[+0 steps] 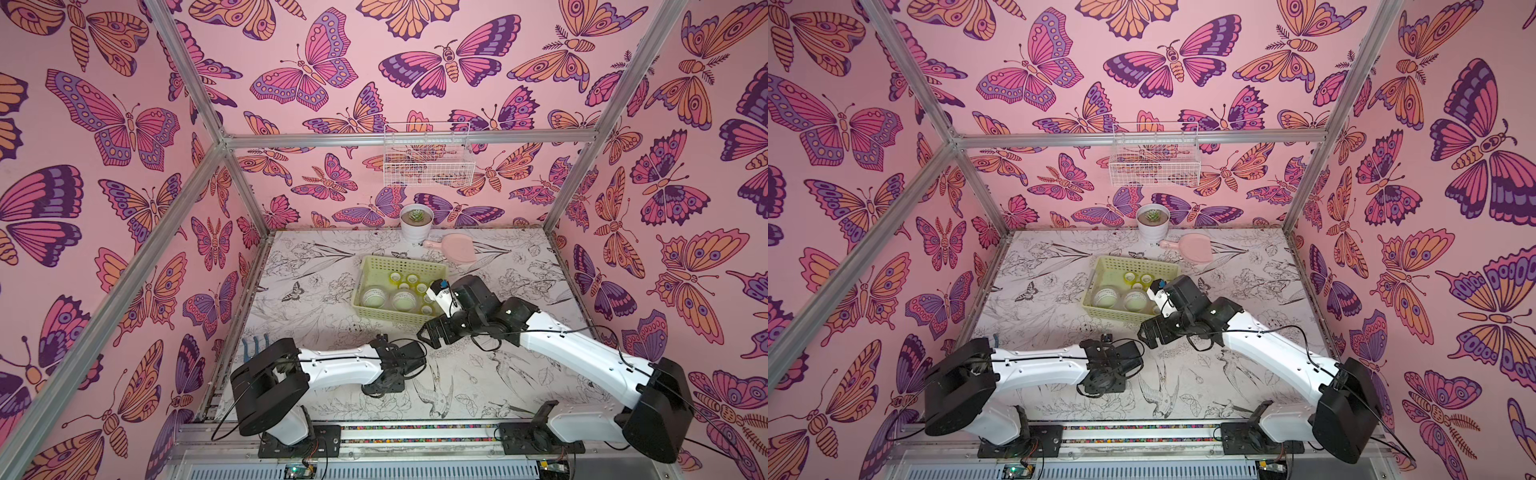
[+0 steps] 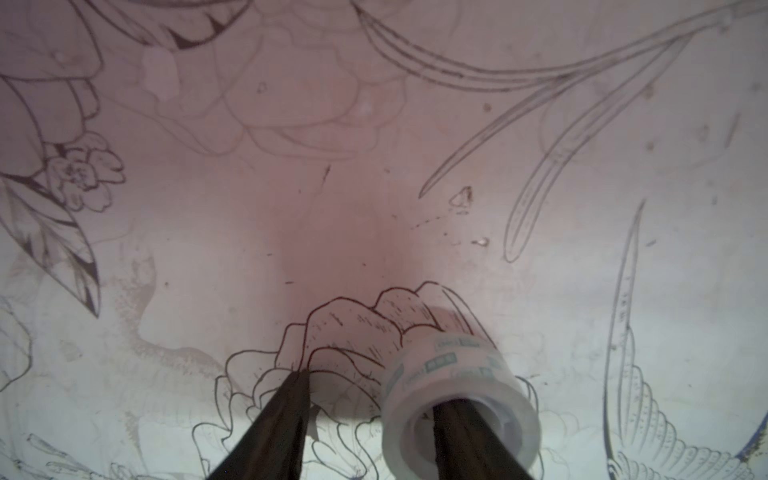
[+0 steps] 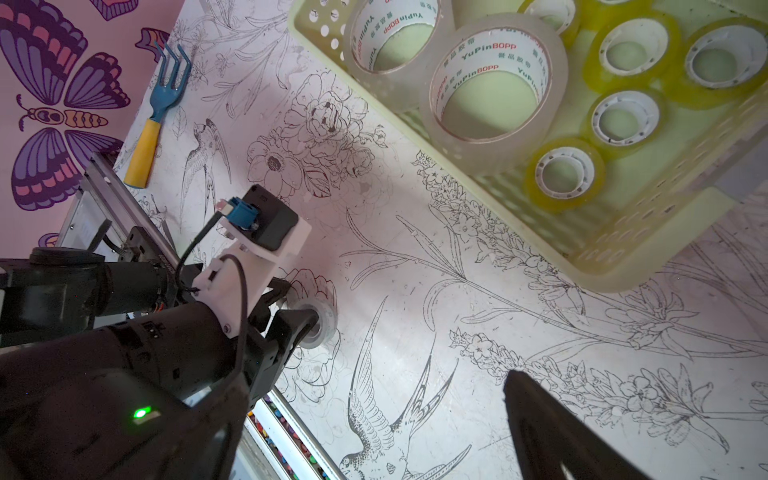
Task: Put the transparent tape into the storage box
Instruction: Pick up the tape at the center of the board, then place the tape in the storage box.
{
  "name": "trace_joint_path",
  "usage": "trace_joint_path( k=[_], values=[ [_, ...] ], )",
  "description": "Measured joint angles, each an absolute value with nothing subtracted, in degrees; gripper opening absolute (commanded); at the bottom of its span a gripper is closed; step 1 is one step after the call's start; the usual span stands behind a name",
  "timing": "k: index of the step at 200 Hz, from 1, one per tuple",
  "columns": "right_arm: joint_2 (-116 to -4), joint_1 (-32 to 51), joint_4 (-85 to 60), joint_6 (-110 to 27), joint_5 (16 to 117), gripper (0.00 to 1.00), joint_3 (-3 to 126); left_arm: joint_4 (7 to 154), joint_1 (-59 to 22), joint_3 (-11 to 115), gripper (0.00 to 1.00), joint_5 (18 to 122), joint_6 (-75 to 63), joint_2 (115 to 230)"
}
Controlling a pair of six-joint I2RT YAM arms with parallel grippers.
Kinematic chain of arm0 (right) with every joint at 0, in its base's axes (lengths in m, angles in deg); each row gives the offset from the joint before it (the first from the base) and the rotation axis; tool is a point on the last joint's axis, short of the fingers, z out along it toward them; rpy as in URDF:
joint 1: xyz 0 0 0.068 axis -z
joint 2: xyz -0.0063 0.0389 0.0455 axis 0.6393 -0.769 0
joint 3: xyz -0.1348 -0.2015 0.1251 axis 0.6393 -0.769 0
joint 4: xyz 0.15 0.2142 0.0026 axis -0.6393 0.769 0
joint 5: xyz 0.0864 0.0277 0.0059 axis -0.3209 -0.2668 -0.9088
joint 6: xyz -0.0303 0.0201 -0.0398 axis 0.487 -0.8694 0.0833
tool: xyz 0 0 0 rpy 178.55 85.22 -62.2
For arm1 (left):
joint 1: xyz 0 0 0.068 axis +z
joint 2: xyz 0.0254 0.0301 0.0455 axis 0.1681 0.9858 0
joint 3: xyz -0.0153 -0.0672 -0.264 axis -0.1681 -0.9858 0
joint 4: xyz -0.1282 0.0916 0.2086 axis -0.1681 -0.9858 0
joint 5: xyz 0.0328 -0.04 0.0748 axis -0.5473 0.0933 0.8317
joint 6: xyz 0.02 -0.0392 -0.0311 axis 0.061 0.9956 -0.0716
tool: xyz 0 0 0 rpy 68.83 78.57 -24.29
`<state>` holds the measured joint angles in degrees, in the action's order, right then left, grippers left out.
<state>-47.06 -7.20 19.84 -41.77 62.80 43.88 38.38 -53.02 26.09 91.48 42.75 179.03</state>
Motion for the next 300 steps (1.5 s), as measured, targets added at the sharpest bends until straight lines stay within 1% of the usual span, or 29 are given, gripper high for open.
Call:
trace_joint_path(
  k=[8, 15, 30, 36, 50, 60, 95, 117, 170, 211, 256, 300],
  values=[
    [-47.1, -7.2, 19.9, -41.8, 62.9, 0.99, 43.9, 38.3, -53.0, 26.2, 0.25, 91.6, 42.4, 179.2],
    [-47.1, -7.2, 20.0, -41.8, 63.0, 0.99, 43.9, 38.2, -53.0, 26.4, 0.18, 91.9, 42.4, 179.4],
    [-47.1, -7.2, 20.5, -41.8, 63.2, 0.99, 43.9, 37.5, -53.0, 26.7, 0.15, 92.3, 42.2, 179.7],
    [-47.1, -7.2, 20.8, -41.8, 63.3, 0.99, 43.9, 37.5, -53.1, 26.7, 0.11, 92.5, 42.2, 179.7],
    [-47.1, -7.2, 21.3, -41.8, 63.6, 0.99, 43.9, 37.5, -53.1, 26.7, 0.07, 92.6, 42.2, 179.6],
    [-47.1, -7.2, 21.6, -41.8, 63.8, 0.99, 43.9, 37.5, -53.1, 26.7, 0.0, 92.6, 42.1, 179.6],
    [-47.3, -7.2, 22.4, -41.8, 64.2, 0.99, 44.4, 37.9, -52.7, 25.8, 0.0, 92.7, 42.1, 178.3],
    [-48.1, -7.2, 22.4, -41.8, 64.4, 0.99, 45.1, 37.3, -51.1, 25.3, 0.0, 93.2, 42.1, 176.5],
    [-49.7, -6.9, 21.3, -41.8, 64.6, 0.99, 46.1, 32.4, -45.0, 26.2, 0.01, 95.7, 39.6, 169.7],
    [-51.2, -3.9, 19.6, -41.8, 65.2, 0.99, 46.3, 29.2, -38.9, 30.1, 0.02, 96.5, 36.1, 166.9],
    [-52.1, -2.8, 17.8, -41.8, 65.4, 0.99, 46.3, 26.6, -31.1, 39.4, 0.02, 96.0, 30.8, 168.4],
    [-52.1, -2.8, 16.9, -41.8, 66.5, 0.99, 46.3, 25.6, -25.4, 50.0, 0.02, 94.2, 25.8, 177.0]
  ],
)
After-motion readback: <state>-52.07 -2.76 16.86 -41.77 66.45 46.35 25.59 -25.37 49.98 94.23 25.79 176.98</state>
